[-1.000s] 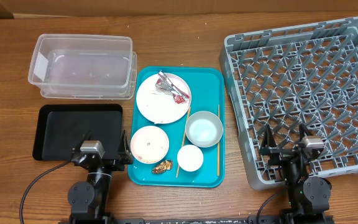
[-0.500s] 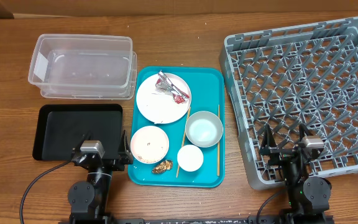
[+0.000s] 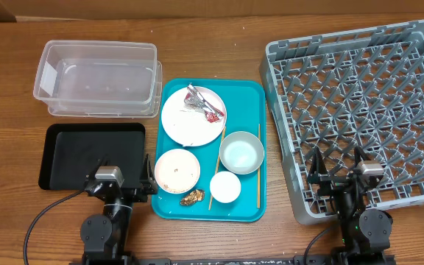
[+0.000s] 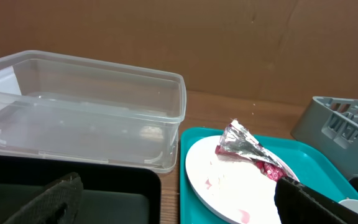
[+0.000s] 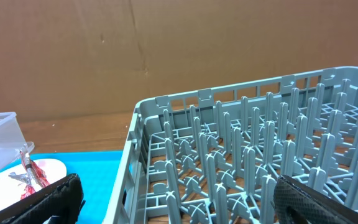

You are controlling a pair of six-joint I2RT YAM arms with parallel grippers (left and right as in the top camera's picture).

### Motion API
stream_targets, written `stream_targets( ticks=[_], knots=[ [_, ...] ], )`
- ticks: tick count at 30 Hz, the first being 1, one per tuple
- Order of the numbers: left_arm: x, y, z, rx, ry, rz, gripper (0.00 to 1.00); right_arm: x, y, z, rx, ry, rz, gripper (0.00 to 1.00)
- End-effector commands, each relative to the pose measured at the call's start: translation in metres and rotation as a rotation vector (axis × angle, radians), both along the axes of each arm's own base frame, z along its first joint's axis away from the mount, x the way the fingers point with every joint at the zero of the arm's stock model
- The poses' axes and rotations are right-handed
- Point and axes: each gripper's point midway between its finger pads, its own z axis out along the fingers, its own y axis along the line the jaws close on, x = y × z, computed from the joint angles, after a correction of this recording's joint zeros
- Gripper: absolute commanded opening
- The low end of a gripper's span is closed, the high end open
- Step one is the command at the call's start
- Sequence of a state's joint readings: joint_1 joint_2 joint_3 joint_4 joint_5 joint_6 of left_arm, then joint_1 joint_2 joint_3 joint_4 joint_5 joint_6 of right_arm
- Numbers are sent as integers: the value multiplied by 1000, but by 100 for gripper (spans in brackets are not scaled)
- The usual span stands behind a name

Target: Sort waste into correct bins and load items into the dishwasher

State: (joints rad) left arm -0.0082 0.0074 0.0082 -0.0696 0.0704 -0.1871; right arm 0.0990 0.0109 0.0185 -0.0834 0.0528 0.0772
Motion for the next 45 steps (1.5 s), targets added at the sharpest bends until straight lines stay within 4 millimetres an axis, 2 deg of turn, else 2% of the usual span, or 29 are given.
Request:
stream_targets(
  ticks=[1,28,34,37,45],
  knots=[
    [0,0,-4,-6,12,5,100,0,-2,-2,-6,-3,-9,100],
    [0,1,-4,-6,13,9,100,0,-1,-2,14,-2,-4,100],
    [1,2,-5,-100,29,21,100,0,-1,0,32,-1,-2,100],
    [-2,1,-3,-95,83,19,100,-4,-1,9,36,10,-3,100],
    [0,-1,21,-47,223,8,99,-11,0,51,162,61,-3,100]
  ],
)
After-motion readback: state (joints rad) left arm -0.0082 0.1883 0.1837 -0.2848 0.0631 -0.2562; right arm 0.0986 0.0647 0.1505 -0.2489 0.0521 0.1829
